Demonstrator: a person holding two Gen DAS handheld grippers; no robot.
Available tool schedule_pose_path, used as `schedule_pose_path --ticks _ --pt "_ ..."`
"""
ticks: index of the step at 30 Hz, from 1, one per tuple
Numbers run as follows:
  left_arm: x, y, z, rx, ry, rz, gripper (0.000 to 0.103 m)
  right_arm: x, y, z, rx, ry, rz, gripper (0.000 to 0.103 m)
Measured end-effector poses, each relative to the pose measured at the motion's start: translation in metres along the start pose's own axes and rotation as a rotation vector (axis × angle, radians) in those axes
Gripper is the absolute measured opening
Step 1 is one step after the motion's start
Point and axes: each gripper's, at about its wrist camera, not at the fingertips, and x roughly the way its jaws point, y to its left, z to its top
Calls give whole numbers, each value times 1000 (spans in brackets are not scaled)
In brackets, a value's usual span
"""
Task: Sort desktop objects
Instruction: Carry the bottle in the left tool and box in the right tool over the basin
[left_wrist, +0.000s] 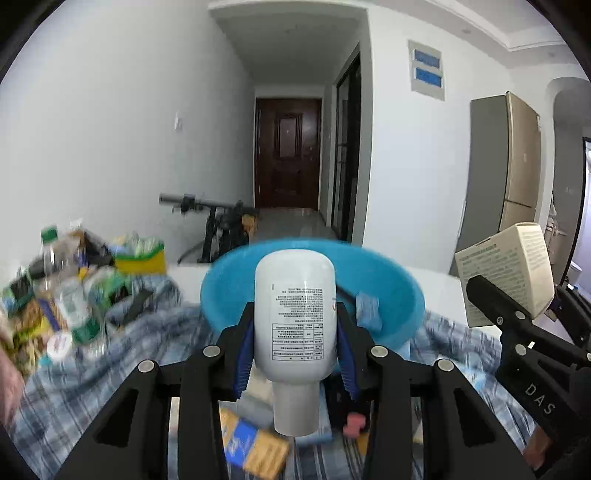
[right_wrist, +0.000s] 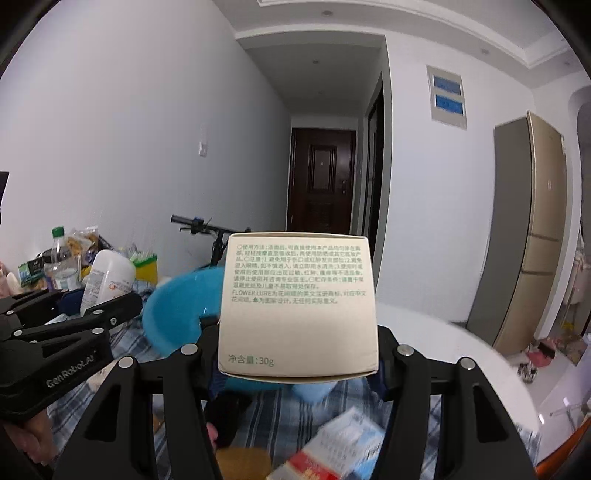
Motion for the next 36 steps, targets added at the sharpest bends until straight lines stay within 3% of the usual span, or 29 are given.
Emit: schedule_pose_path --ticks 4,10,25,36 --pt "15 -4 23 25 -62 12 42 14 -1 22 -12 -38 -5 57" --pt "37 -10 53 83 -166 46 42 55 -10 45 25 -10 30 57" --pt "119 5 93 40 -116 37 42 126 -22 79 59 -4 39 57" --pt "185 19 110 26 -64 36 42 179 -16 80 52 36 66 57"
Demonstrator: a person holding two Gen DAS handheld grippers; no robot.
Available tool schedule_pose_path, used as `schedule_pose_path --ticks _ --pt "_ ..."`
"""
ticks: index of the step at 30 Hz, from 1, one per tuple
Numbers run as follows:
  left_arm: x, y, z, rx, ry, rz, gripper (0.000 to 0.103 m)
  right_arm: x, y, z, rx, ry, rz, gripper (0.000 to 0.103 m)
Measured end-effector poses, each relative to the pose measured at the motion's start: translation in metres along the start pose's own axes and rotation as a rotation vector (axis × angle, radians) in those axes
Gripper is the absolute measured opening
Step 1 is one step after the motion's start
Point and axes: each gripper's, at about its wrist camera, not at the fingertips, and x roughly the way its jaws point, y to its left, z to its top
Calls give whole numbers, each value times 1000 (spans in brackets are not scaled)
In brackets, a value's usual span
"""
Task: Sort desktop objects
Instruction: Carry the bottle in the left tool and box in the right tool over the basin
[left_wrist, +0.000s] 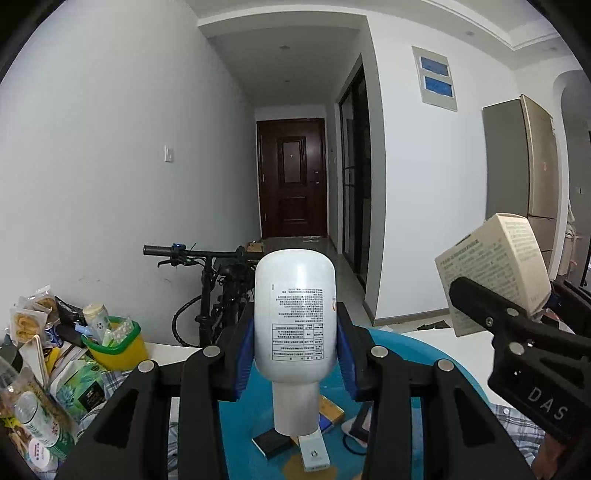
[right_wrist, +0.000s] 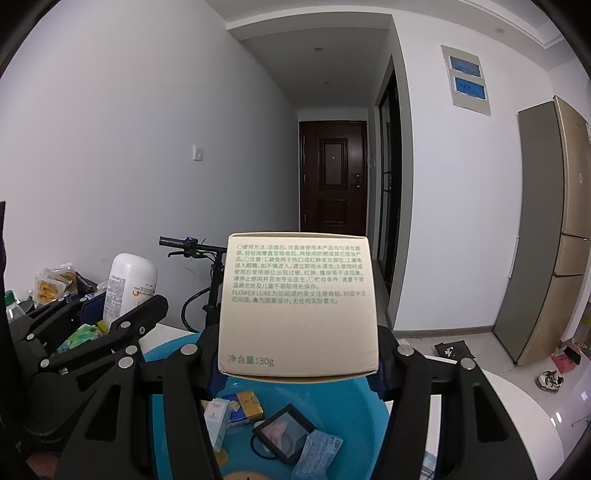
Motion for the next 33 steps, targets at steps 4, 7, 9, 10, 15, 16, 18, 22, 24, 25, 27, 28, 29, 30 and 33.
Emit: schedule_pose_path --ticks 4,7,9,10,15,16,18,22,24,25,27,28,29,30,33 --pt "23 7 3 -8 34 -4 42 17 -4 4 -17 17 -7 57" --pt "38 9 8 4 73 0 42 27 -7 9 -20 43 -3 57" --pt "46 9 10 16 105 6 42 34 -7 11 -29 62 -4 57" --pt "51 9 10 21 129 3 42 37 -7 12 -30 76 2 57" --pt "85 14 5 14 293 -36 42 67 -9 13 -27 227 83 57" --pt "91 14 3 15 320 -43 42 77 -10 13 -25 267 101 57" --pt "104 13 -4 27 368 -19 42 101 -13 13 -19 369 135 57" --pt "124 7 -12 36 436 -21 42 132 -18 10 -41 482 108 57" --pt "130 12 -11 -18 451 -44 41 138 -20 6 -41 521 115 57" --pt "133 13 -11 -30 458 -47 41 140 -21 2 -33 542 127 57" --pt "140 14 -10 -21 479 -27 42 143 -20 -6 -26 575 136 57" --pt "144 14 -10 -17 490 -20 42 144 -20 -9 -31 587 131 57" --pt "148 14 -11 -15 504 -17 42 147 -19 -13 -37 599 126 57" --pt "153 15 -13 -13 527 -21 42 149 -19 -17 -41 613 124 57" --pt "165 15 -22 -29 589 -35 42 158 -20 -29 -31 668 141 57"
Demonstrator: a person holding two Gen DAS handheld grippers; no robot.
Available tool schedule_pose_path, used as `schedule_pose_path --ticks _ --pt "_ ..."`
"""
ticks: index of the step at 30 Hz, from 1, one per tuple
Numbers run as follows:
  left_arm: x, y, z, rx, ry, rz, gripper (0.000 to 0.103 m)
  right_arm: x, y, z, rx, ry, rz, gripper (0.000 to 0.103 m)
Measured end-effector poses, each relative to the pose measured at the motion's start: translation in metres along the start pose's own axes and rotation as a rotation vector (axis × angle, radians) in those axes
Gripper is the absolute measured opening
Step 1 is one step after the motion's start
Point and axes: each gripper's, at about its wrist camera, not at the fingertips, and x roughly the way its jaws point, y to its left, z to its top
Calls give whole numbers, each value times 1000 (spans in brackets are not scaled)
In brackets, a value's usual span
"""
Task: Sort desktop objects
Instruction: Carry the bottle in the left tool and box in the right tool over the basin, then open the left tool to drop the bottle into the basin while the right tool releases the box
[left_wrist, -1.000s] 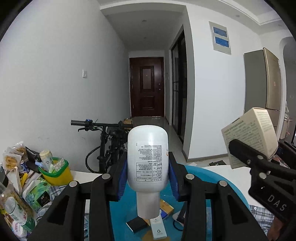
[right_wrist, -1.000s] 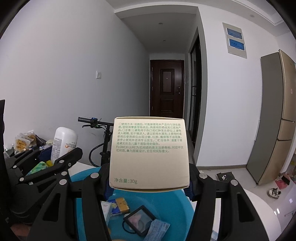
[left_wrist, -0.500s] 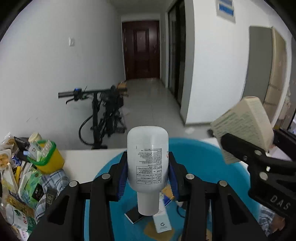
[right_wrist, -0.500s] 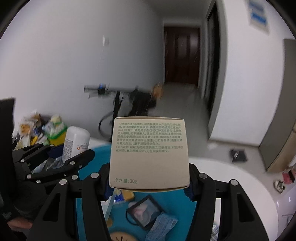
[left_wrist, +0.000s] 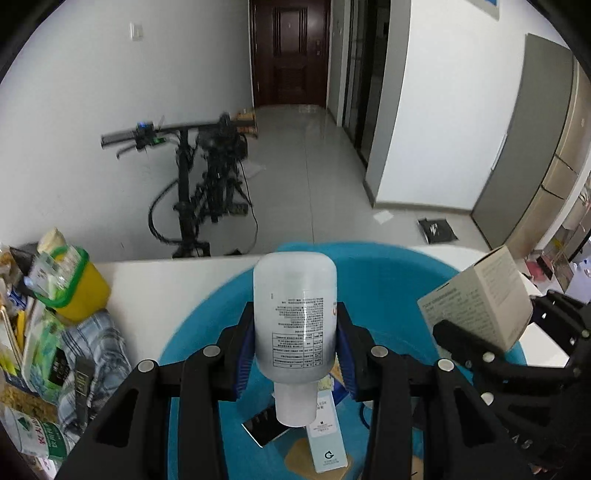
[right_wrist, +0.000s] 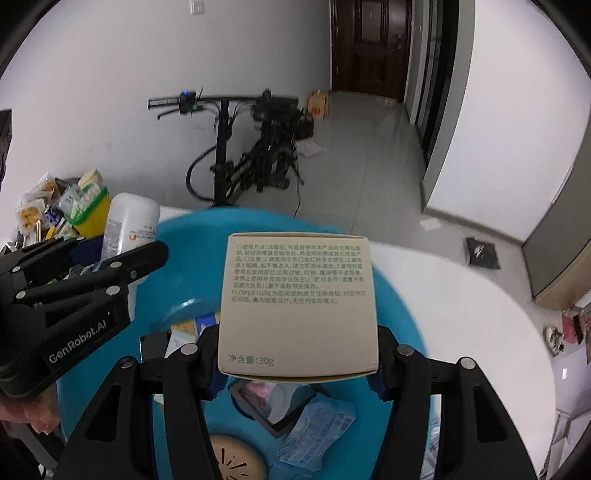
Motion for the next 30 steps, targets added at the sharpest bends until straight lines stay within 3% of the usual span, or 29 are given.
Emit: schedule_pose_path --ticks 4,10,24,30 --pt "27 -3 -5 17 82 5 42 17 -2 -5 7 62 18 57" --pt "62 4 -13 -37 197 -17 42 33 -7 -10 18 115 26 57" --pt "98 5 -26 -41 346 -33 41 47 -11 -12 25 147 34 57" --pt "105 10 -29 -73 376 -38 41 50 -8 -12 14 154 28 57"
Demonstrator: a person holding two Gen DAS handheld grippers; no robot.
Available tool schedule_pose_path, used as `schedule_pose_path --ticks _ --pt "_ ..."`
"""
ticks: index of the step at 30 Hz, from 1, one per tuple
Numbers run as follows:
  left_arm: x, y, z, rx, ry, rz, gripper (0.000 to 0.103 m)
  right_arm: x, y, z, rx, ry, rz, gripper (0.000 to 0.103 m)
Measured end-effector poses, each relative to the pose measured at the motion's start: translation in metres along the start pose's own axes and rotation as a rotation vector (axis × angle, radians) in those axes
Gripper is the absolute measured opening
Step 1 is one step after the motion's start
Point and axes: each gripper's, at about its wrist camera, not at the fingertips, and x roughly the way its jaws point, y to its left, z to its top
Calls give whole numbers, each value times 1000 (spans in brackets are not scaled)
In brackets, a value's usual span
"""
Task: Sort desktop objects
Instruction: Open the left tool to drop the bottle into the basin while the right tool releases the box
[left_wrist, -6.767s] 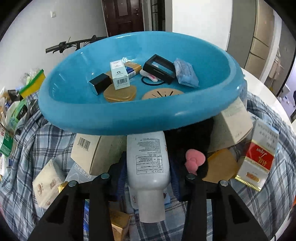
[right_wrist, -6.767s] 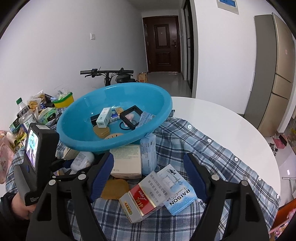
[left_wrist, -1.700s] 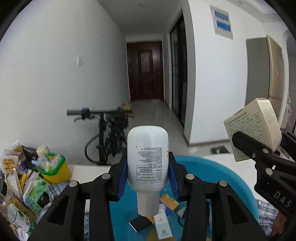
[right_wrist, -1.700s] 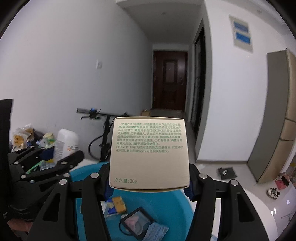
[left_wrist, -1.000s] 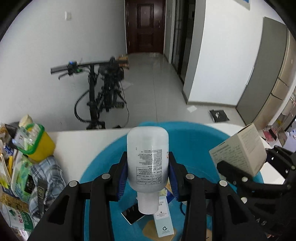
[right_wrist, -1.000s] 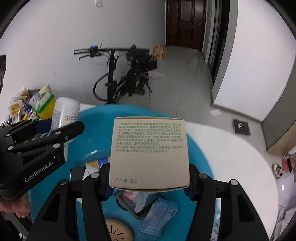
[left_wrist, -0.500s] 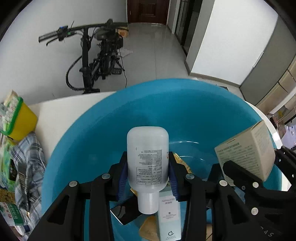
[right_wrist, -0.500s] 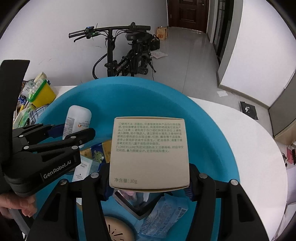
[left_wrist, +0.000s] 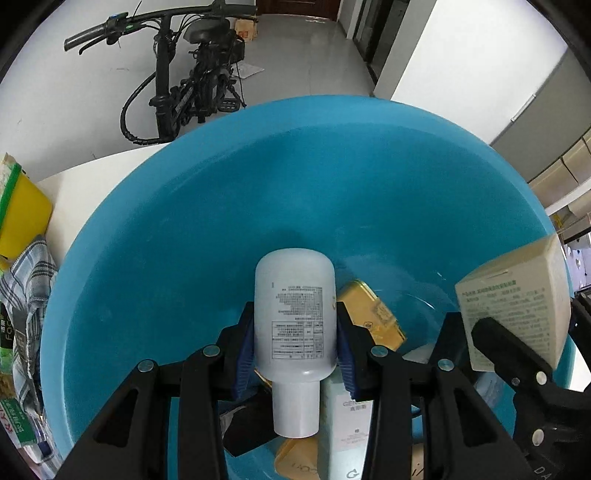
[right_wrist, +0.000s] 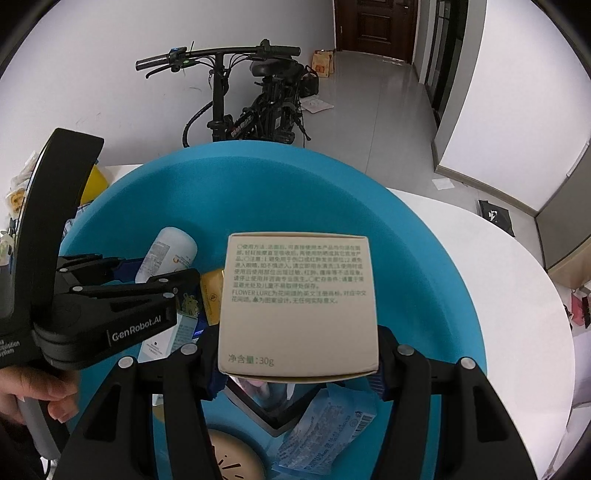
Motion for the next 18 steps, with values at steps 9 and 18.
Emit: schedule_pose_path --ticks 9,18 --pt "-26 3 2 -1 -100 -14 77 3 1 2 3 6 2 57" --pt "-37 6 -5 18 -100 21 83 13 -2 1 15 45 5 58"
